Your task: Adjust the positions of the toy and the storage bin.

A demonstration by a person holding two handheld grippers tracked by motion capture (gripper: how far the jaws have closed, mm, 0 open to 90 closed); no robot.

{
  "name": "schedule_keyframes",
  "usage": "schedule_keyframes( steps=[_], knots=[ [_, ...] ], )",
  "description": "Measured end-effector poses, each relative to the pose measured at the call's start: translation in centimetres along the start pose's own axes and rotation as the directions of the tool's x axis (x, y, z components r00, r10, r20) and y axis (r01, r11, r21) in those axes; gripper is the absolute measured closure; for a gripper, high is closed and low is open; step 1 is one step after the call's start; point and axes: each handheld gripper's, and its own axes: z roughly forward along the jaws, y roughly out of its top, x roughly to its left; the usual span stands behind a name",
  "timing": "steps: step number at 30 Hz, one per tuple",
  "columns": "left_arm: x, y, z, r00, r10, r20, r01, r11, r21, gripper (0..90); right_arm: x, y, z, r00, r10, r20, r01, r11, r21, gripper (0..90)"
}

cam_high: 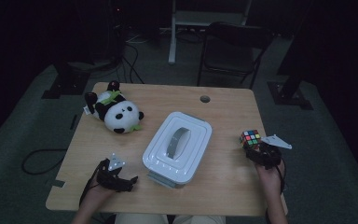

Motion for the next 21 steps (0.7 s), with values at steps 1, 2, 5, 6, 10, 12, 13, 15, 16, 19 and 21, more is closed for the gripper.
schedule_keyframes(
  steps=[1,2,5,6,10,12,13,15,16,19,21],
  knots=[
    [0.0,0.0,0.0,1.0000,0.000,0.000,0.000,1.0000,0.000,0.6,0.0,0.0,0.0,1.0000,0.000,0.000,0.000,1.0000,0.000,34.0],
    [0.0,0.0,0.0,1.0000,0.000,0.000,0.000,1.0000,0.000,0.6,0.0,-0.3,-0.3,1.0000,0.000,0.000,0.000,1.0000,0.000,34.0],
    [0.0,0.0,0.0,1.0000,0.000,0.000,0.000,1.0000,0.000,0.5,-0.1,-1.3,-1.3,0.9999,0.014,-0.002,-0.014,0.9999,0.006,34.0],
    [0.0,0.0,0.0,1.0000,-0.001,0.000,0.001,1.0000,-0.001,0.6,-0.1,-1.6,-1.5,0.9998,0.018,-0.001,-0.018,0.9998,0.009,34.0],
    [0.0,0.0,0.0,1.0000,-0.002,-0.004,0.002,1.0000,0.001,0.6,-0.1,-2.7,-2.4,0.9999,0.016,0.001,-0.016,0.9996,0.025,34.0],
    [0.0,0.0,0.0,1.0000,-0.002,-0.005,0.002,1.0000,0.001,0.6,-0.1,-3.3,-2.8,0.9998,0.018,-0.002,-0.017,0.9994,0.030,34.0],
    [0.0,0.0,0.0,1.0000,-0.002,-0.005,0.002,1.0000,0.001,0.6,0.0,-3.5,-3.0,0.9998,0.022,-0.004,-0.022,0.9993,0.031,34.0],
    [0.0,0.0,0.0,1.0000,-0.002,-0.005,0.002,1.0000,0.001,0.6,0.0,-4.1,-3.5,0.9997,0.025,-0.003,-0.025,0.9990,0.038,34.0],
    [0.0,0.0,0.0,1.0000,-0.002,-0.005,0.002,1.0000,0.001,0.6,0.1,-4.6,-3.7,0.9995,0.030,-0.007,-0.030,0.9988,0.039,34.0],
    [0.0,0.0,0.0,1.0000,-0.002,-0.005,0.002,1.0000,0.001,0.6,0.2,-5.4,-4.1,0.9998,0.020,0.003,-0.020,0.9985,0.051,34.0],
    [0.0,0.0,-0.1,1.0000,-0.002,-0.006,0.002,1.0000,0.001,0.6,0.0,-6.0,-4.4,0.9992,0.039,-0.002,-0.039,0.9976,0.058,34.0]
  ],
)
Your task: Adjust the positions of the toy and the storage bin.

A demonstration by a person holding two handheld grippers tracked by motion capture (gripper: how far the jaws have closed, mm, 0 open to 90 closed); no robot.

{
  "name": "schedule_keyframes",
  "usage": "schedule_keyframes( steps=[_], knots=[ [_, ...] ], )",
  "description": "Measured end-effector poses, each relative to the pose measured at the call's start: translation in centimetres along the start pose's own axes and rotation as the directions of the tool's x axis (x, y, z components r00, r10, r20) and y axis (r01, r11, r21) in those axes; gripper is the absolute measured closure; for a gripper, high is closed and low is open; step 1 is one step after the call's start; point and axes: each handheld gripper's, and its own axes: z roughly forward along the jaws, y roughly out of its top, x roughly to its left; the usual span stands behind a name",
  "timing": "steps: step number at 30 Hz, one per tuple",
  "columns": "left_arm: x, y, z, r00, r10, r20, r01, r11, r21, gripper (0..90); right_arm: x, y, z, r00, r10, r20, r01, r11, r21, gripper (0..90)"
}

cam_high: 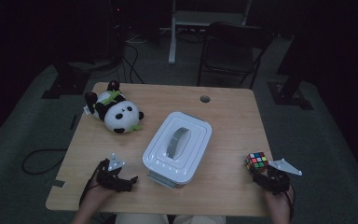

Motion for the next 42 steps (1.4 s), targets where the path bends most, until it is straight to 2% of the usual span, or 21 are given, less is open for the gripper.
schedule_keyframes(
  steps=[5,9,15,16,18,20,22,26,29,33,38,42],
  knots=[
    [0.0,0.0,0.0,1.0000,-0.002,-0.001,0.002,1.0000,0.000,0.6,-0.3,-0.7,-0.4,0.9999,0.008,0.010,-0.008,0.9999,0.007,34.0],
    [0.0,0.0,0.0,1.0000,-0.001,-0.001,0.001,1.0000,0.000,0.6,-0.3,-1.3,-0.5,0.9999,0.015,-0.001,-0.014,0.9996,0.025,33.9],
    [0.0,0.0,0.0,1.0000,-0.001,-0.001,0.001,1.0000,0.000,0.6,-0.2,-1.9,-0.7,0.9997,0.025,-0.002,-0.025,0.9996,0.008,33.7],
    [0.0,0.0,0.0,1.0000,-0.002,-0.002,0.002,1.0000,0.000,0.6,-0.2,-1.9,-0.7,0.9998,0.018,-0.004,-0.018,0.9998,0.011,33.1],
    [0.0,0.0,0.0,1.0000,-0.002,-0.002,0.002,1.0000,0.000,0.6,-0.4,-1.8,-0.8,0.9993,0.034,-0.018,-0.034,0.9994,0.005,31.5],
    [0.0,0.0,0.0,1.0000,-0.002,-0.001,0.002,1.0000,0.000,0.6,-0.6,-1.6,-1.0,0.9988,0.039,-0.030,-0.039,0.9992,0.005,26.0],
    [0.0,0.0,0.0,1.0000,-0.002,-0.002,0.002,1.0000,0.000,0.6,-0.7,-1.4,-1.3,0.9994,0.029,-0.018,-0.029,0.9996,-0.002,21.7],
    [0.0,0.0,0.0,1.0000,-0.002,-0.002,0.002,1.0000,0.000,0.6,-0.7,-0.8,-1.7,0.9997,0.026,-0.003,-0.026,0.9993,-0.026,20.6],
    [0.0,0.0,0.0,1.0000,-0.002,-0.002,0.002,1.0000,0.000,0.6,-0.6,-0.3,-1.9,0.9994,0.028,-0.019,-0.029,0.9987,-0.043,19.9],
    [0.0,0.0,0.0,1.0000,-0.001,-0.001,0.001,1.0000,0.000,0.6,-0.2,0.6,-2.3,0.9979,0.016,-0.063,-0.021,0.9972,-0.072,19.7],
    [0.0,0.0,0.0,1.0000,-0.002,-0.002,0.002,1.0000,0.000,0.6,0.9,1.6,-2.4,0.9936,-0.029,-0.109,0.019,0.9956,-0.092,18.0],
    [0.0,0.0,0.0,1.0000,0.000,-0.001,0.000,1.0000,0.000,0.6,1.8,2.4,-2.2,0.9894,-0.043,-0.139,0.028,0.9939,-0.107,17.9]
  ],
)
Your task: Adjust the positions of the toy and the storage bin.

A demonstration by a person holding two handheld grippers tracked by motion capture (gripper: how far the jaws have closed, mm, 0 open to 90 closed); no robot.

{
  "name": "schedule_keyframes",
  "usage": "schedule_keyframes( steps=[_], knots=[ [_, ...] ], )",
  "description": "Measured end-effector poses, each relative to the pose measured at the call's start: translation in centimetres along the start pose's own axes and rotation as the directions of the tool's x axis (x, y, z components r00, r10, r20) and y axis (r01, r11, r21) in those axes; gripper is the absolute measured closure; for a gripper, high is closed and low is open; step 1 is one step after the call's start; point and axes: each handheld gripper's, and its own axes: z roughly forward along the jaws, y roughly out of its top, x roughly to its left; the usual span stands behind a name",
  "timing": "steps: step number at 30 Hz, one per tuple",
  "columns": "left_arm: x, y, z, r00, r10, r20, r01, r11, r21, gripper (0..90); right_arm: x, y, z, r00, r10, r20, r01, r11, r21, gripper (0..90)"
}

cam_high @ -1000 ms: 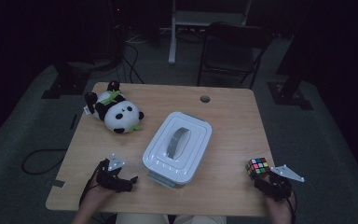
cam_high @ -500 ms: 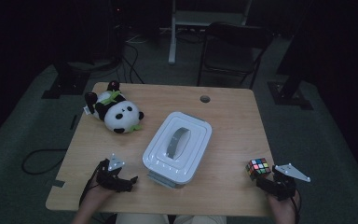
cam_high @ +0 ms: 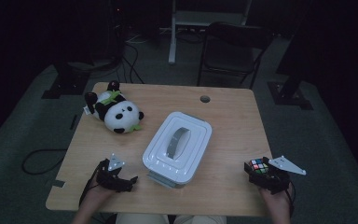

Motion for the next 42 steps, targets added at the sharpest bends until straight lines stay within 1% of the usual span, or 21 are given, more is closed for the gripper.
schedule_keyframes(
  steps=[2,5,9,11,13,19,21,23,24,26,27,31,33,34,35,37,42],
  knots=[
    [0.0,0.0,0.0,1.0000,0.001,0.002,-0.001,1.0000,-0.001,0.6,0.4,0.4,0.1,0.9998,-0.011,-0.019,0.011,0.9999,-0.006,18.3],
    [0.0,0.0,0.0,1.0000,0.002,0.002,-0.002,1.0000,-0.001,0.6,1.1,0.9,0.4,0.9989,-0.040,-0.026,0.040,0.9991,-0.011,18.3],
    [0.0,0.0,0.0,1.0000,0.001,0.002,-0.001,1.0000,-0.001,0.6,1.8,1.4,0.7,0.9976,-0.042,-0.055,0.041,0.9989,-0.024,18.3],
    [0.0,0.0,0.0,1.0000,0.001,0.002,-0.001,1.0000,-0.001,0.6,2.3,1.7,0.9,0.9959,-0.050,-0.075,0.048,0.9984,-0.029,18.2],
    [0.0,0.0,0.0,1.0000,0.003,0.003,-0.003,1.0000,-0.002,0.6,2.7,1.8,1.2,0.9950,-0.066,-0.075,0.064,0.9974,-0.034,18.3],
    [0.0,0.0,0.0,1.0000,0.002,0.003,-0.002,1.0000,-0.001,0.6,4.0,1.9,2.0,0.9882,-0.095,-0.120,0.092,0.9954,-0.025,18.2],
    [0.0,0.0,0.0,1.0000,-0.008,-0.002,0.008,1.0000,-0.002,0.5,4.4,1.9,2.2,0.9850,-0.100,-0.141,0.097,0.9949,-0.027,18.2],
    [0.2,0.0,0.0,0.9989,-0.036,-0.031,0.036,0.9994,0.001,0.5,4.7,1.8,2.5,0.9835,-0.110,-0.144,0.108,0.9938,-0.026,18.3],
    [0.3,0.0,0.0,0.9978,-0.049,-0.046,0.049,0.9988,0.002,0.5,4.8,1.8,2.7,0.9816,-0.108,-0.158,0.106,0.9941,-0.020,18.3],
    [0.5,0.0,0.0,0.9949,-0.074,-0.068,0.074,0.9972,0.000,0.5,5.2,1.6,3.2,0.9791,-0.113,-0.170,0.112,0.9936,-0.012,18.3],
    [0.5,0.0,0.0,0.9949,-0.074,-0.069,0.075,0.9972,0.000,0.5,5.4,1.5,3.4,0.9767,-0.112,-0.183,0.113,0.9936,-0.005,18.3],
    [0.5,0.0,0.0,0.9949,-0.074,-0.069,0.074,0.9973,0.000,0.6,6.2,0.8,4.5,0.9724,-0.121,-0.200,0.128,0.9915,0.023,18.3],
    [0.5,0.0,0.0,0.9949,-0.074,-0.068,0.074,0.9973,0.000,0.5,6.6,0.4,5.1,0.9697,-0.139,-0.201,0.151,0.9876,0.043,18.3],
    [0.5,0.0,0.0,0.9949,-0.074,-0.068,0.074,0.9973,0.000,0.5,6.7,0.2,5.4,0.9690,-0.141,-0.203,0.154,0.9869,0.048,18.3],
    [0.5,0.0,0.0,0.9949,-0.074,-0.069,0.074,0.9973,0.000,0.5,6.7,0.0,5.6,0.9683,-0.133,-0.212,0.148,0.9875,0.055,18.3],
    [0.5,0.0,0.0,0.9949,-0.074,-0.069,0.074,0.9972,0.000,0.6,6.6,-0.2,6.0,0.9698,-0.125,-0.209,0.140,0.9883,0.060,18.2],
    [0.5,0.0,0.0,0.9945,-0.077,-0.071,0.077,0.9970,0.000,0.6,6.7,-0.9,6.6,0.9689,-0.130,-0.211,0.144,0.9879,0.057,18.2]
  ],
)
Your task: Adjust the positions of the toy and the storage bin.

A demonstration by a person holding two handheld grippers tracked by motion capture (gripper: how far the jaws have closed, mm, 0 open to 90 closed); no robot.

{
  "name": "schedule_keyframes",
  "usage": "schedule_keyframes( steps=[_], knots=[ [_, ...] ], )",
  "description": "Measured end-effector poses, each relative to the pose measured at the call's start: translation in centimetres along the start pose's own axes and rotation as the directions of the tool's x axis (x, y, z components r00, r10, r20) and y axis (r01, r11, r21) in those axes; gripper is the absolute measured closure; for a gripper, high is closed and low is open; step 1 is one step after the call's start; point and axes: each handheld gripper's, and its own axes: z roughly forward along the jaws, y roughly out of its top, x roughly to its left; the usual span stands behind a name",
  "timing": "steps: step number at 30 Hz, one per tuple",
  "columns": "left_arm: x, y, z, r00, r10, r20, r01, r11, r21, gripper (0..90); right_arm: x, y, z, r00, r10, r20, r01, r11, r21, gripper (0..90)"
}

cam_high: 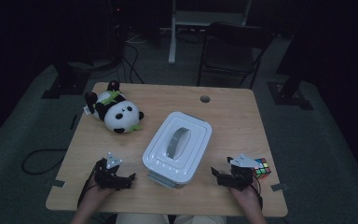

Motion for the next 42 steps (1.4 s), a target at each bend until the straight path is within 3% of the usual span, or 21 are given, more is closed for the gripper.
schedule_keyframes(
  steps=[8,14,16,21,23,26,29,31,39,42],
  knots=[
    [0.0,0.0,0.0,0.9999,-0.008,-0.007,0.008,1.0000,-0.001,0.6,-0.1,-0.9,1.3,0.9986,-0.033,0.041,0.031,0.9981,0.053,19.2],
    [-0.1,0.0,0.0,1.0000,0.001,0.001,-0.001,1.0000,-0.003,0.6,0.1,-1.1,2.0,0.9978,-0.050,0.045,0.046,0.9951,0.088,19.3],
    [0.0,0.0,0.0,1.0000,0.002,0.001,-0.002,1.0000,-0.003,0.6,0.2,-1.1,2.1,0.9972,-0.053,0.053,0.047,0.9940,0.099,23.5],
    [0.4,0.0,0.0,1.0000,0.004,0.003,-0.004,1.0000,-0.002,0.6,0.0,-1.1,2.2,0.9983,-0.046,0.037,0.042,0.9924,0.116,23.3],
    [0.6,0.1,0.0,1.0000,0.006,0.004,-0.006,1.0000,0.000,0.6,0.2,-1.0,2.3,0.9971,-0.066,0.037,0.061,0.9902,0.125,23.2],
    [1.0,0.2,0.0,0.9999,0.010,0.006,-0.010,0.9999,0.011,0.6,0.6,-1.0,2.5,0.9945,-0.099,0.036,0.093,0.9861,0.138,21.7],
    [1.6,0.5,-0.1,0.9995,0.030,0.006,-0.030,0.9994,0.015,0.6,0.2,-1.0,2.6,0.9980,-0.062,0.009,0.060,0.9868,0.150,21.5],
    [2.0,0.8,-0.2,0.9995,0.031,0.003,-0.031,0.9995,0.010,0.6,0.2,-1.0,2.7,0.9981,-0.062,-0.002,0.062,0.9856,0.157,17.3],
    [4.7,3.3,-1.5,0.9997,-0.002,-0.023,0.000,0.9984,-0.057,0.6,0.4,-0.9,2.8,0.9979,-0.064,-0.007,0.065,0.9841,0.166,14.6],
    [5.9,4.4,-1.8,0.9988,0.007,-0.048,-0.011,0.9975,-0.070,0.7,0.4,-0.9,2.8,0.9979,-0.064,-0.008,0.064,0.9842,0.165,14.7]
  ],
)
